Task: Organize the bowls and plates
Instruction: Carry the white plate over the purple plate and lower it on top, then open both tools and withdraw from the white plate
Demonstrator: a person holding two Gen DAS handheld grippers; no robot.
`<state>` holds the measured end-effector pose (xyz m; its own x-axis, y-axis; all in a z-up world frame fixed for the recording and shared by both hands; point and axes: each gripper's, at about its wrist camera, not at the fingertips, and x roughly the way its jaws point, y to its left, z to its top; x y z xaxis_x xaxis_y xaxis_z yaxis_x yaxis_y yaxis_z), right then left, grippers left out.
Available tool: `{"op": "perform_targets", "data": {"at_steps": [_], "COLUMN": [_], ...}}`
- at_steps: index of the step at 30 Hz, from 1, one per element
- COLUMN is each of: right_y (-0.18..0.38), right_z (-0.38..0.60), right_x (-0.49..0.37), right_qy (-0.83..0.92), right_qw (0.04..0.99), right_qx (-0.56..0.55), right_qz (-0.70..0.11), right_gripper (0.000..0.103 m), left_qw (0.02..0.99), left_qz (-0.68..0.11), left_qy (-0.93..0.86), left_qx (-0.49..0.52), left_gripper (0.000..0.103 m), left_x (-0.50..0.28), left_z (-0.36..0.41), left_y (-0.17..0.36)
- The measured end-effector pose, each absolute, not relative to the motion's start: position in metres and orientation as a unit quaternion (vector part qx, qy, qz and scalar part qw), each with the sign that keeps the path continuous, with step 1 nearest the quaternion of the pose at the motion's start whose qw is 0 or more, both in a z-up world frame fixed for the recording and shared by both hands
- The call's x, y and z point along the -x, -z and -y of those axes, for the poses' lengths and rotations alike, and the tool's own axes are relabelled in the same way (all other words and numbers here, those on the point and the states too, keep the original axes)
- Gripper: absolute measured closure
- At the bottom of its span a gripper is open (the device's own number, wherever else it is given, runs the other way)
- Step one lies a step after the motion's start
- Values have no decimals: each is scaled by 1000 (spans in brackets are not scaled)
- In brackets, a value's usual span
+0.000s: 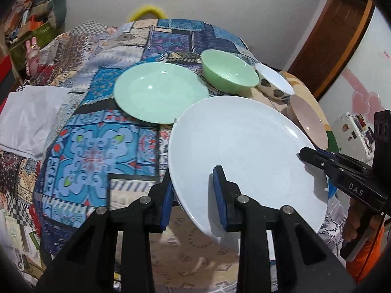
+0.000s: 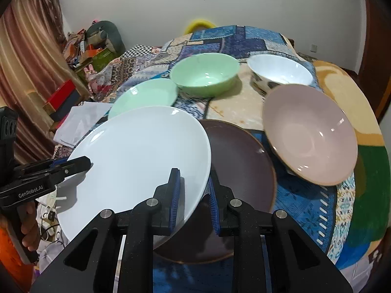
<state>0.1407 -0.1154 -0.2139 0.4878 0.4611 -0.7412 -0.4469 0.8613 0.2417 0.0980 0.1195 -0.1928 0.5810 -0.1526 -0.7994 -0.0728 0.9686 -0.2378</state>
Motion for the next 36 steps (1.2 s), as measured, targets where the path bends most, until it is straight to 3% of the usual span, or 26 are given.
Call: {"op": "perform_targets", "data": {"at_steps": [36], "right_y": [240], "right_z": [156], "right_x": [-160], "right_qy": [-224], "right_qw": [855], "right_qx": [-27], "right_qz": [-467], "right_gripper": [83], "left_qw": [851], "left_qz": [-511], "left_qy": [58], "left_qx": [106], "left_gripper": [70], "left_x": [-153], "left_z": [-69], "left_y": [245]}}
